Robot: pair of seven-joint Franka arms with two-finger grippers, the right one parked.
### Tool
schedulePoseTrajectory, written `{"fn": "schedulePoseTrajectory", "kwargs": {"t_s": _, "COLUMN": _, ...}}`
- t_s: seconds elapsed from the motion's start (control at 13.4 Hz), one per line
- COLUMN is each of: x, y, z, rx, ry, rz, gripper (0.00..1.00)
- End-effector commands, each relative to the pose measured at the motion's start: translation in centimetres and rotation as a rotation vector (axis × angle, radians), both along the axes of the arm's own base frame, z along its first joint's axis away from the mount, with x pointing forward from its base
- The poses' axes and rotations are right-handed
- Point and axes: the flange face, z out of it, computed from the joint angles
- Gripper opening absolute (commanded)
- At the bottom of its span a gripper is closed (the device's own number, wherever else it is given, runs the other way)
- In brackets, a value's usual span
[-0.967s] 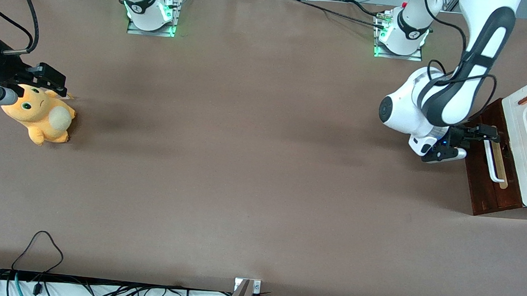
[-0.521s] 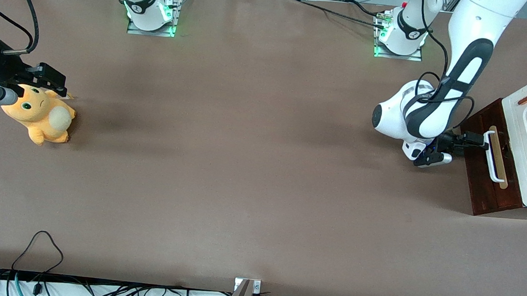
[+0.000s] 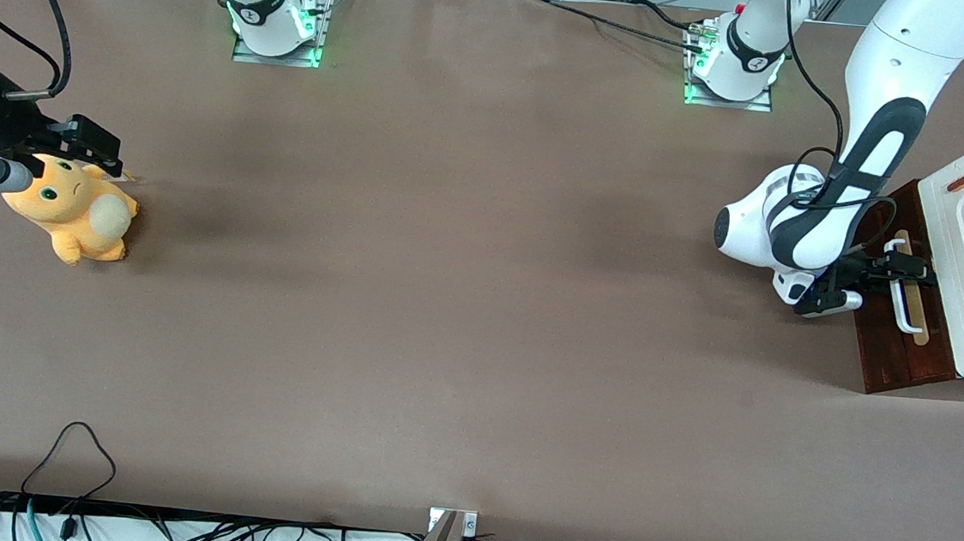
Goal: Open lower drawer with left arm only
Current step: 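Lower the open left gripper to the white handle of the lower drawer, then close the left gripper around the white drawer handle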
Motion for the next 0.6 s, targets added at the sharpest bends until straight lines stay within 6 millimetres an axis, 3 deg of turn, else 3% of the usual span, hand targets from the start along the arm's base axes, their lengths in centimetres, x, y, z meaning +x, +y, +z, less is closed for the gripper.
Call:
{"fn": "schedulePoseTrajectory", "kwargs": {"t_s": 0.0, "x": 0.1, "y": -0.3, "z": -0.6, "rx": 0.012, "ry": -0.024, "rz": -0.013, "gripper": 0.83}}
{"fn": "schedulePoseTrajectory", "kwargs": {"t_s": 0.37, "x": 0.1, "y": -1.7, "z": -0.7, "rx": 0.006, "ry": -0.041, "rz": -0.033, "gripper": 0.8}}
{"fn": "schedulePoseTrajectory", "kwargs": {"t_s": 0.45, "x": 0.1, "y": -1.7, "z": -0.7, "rx": 0.006, "ry": -0.041, "rz": -0.033, "gripper": 0.73}}
{"fn": "schedulePoseTrajectory", "kwargs": {"t_s": 0.52, "x": 0.1, "y": -1.7, "z": -0.7, "rx": 0.007, "ry": -0.038, "rz": -0.034, "gripper": 0.61}}
